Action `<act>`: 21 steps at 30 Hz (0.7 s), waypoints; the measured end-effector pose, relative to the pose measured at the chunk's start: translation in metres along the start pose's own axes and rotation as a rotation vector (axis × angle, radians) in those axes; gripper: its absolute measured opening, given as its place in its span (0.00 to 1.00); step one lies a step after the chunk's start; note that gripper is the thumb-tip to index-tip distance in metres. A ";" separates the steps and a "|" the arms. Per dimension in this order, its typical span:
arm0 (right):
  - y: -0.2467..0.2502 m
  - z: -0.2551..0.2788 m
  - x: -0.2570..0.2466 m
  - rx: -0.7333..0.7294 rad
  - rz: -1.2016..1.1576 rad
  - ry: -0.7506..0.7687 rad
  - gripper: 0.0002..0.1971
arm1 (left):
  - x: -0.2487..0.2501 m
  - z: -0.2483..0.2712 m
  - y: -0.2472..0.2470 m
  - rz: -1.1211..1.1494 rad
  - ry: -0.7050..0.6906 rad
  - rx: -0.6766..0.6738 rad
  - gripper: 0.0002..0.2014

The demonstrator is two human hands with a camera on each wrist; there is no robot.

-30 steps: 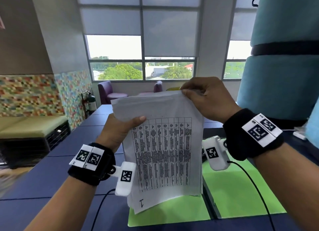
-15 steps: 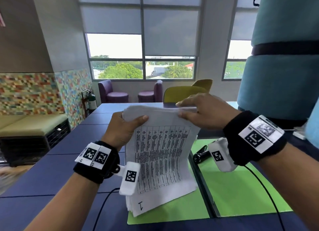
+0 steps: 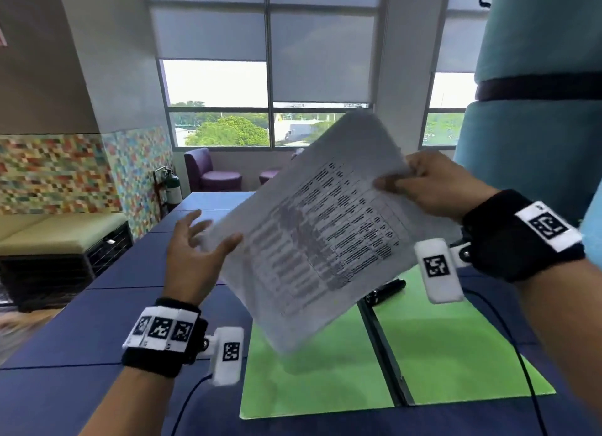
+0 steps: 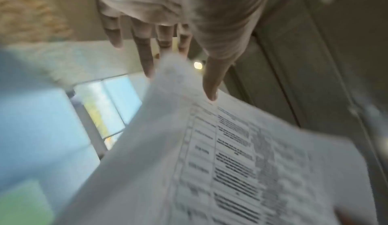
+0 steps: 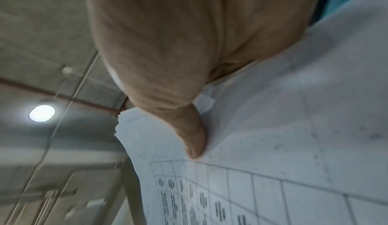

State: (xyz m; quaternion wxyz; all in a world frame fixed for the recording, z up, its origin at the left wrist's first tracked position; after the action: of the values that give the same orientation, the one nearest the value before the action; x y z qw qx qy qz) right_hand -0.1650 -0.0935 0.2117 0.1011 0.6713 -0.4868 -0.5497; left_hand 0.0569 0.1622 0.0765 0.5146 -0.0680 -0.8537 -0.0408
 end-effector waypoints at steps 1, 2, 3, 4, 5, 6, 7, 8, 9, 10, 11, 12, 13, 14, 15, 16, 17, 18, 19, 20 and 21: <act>0.003 0.004 0.009 0.033 -0.106 -0.015 0.13 | -0.014 0.000 0.003 0.063 0.069 -0.019 0.34; 0.004 0.008 0.020 0.060 -0.217 -0.035 0.11 | -0.022 0.001 0.003 0.130 0.130 -0.074 0.34; 0.003 0.010 0.029 0.081 -0.304 -0.057 0.11 | -0.031 0.004 0.000 0.208 0.189 -0.148 0.38; -0.001 0.012 0.040 0.089 -0.363 -0.080 0.12 | -0.038 0.007 -0.004 0.280 0.253 -0.221 0.44; -0.006 0.014 0.049 0.087 -0.399 -0.091 0.14 | -0.041 0.009 -0.009 0.346 0.308 -0.277 0.50; -0.013 0.016 0.058 0.085 -0.427 -0.091 0.17 | -0.043 0.011 -0.013 0.395 0.323 -0.307 0.51; -0.020 0.018 0.066 0.082 -0.458 -0.092 0.21 | -0.043 0.012 -0.016 0.420 0.308 -0.319 0.49; -0.027 0.019 0.074 0.084 -0.495 -0.097 0.27 | -0.040 0.011 -0.017 0.423 0.278 -0.324 0.47; -0.032 0.020 0.082 0.088 -0.538 -0.095 0.33 | -0.037 0.010 -0.018 0.417 0.243 -0.320 0.45; -0.039 0.020 0.089 0.097 -0.588 -0.084 0.37 | -0.035 0.007 -0.016 0.411 0.208 -0.309 0.42; -0.046 0.021 0.096 0.107 -0.643 -0.069 0.38 | -0.035 0.004 -0.013 0.400 0.179 -0.299 0.38; -0.056 0.022 0.103 0.117 -0.698 -0.064 0.38 | -0.036 0.002 -0.008 0.382 0.155 -0.293 0.34; -0.067 0.025 0.110 0.124 -0.751 -0.073 0.38 | -0.040 0.001 -0.003 0.354 0.138 -0.285 0.31; -0.081 0.028 0.120 0.123 -0.791 -0.093 0.38 | -0.044 0.003 0.001 0.331 0.132 -0.285 0.30; -0.095 0.033 0.129 0.111 -0.806 -0.117 0.39 | -0.049 0.008 0.004 0.296 0.151 -0.274 0.31; -0.110 0.039 0.139 0.085 -0.798 -0.144 0.41 | -0.059 0.014 0.007 0.259 0.191 -0.258 0.34; -0.123 0.044 0.148 0.058 -0.780 -0.176 0.44 | -0.067 0.019 0.009 0.237 0.235 -0.239 0.36; -0.135 0.047 0.156 0.030 -0.767 -0.214 0.47 | -0.072 0.024 0.011 0.239 0.268 -0.222 0.36; -0.145 0.049 0.161 0.003 -0.766 -0.242 0.49 | -0.074 0.026 0.012 0.243 0.292 -0.215 0.35; -0.151 0.049 0.163 -0.006 -0.777 -0.254 0.50 | -0.072 0.028 0.013 0.236 0.301 -0.209 0.31; -0.155 0.047 0.162 0.005 -0.793 -0.251 0.51 | -0.067 0.027 0.012 0.223 0.294 -0.205 0.25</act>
State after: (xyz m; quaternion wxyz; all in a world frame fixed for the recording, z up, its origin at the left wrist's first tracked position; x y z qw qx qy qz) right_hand -0.1329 -0.1203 -0.0140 -0.1800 0.7349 -0.2002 -0.6224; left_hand 0.0655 0.1726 0.0048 0.6255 -0.2074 -0.7480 -0.0798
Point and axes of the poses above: each hand's wrist, its own z-axis away from the middle knuckle, its own y-axis out of the back of the hand, x = y × z, the point moved 4 cm from there along -z, towards the middle knuckle
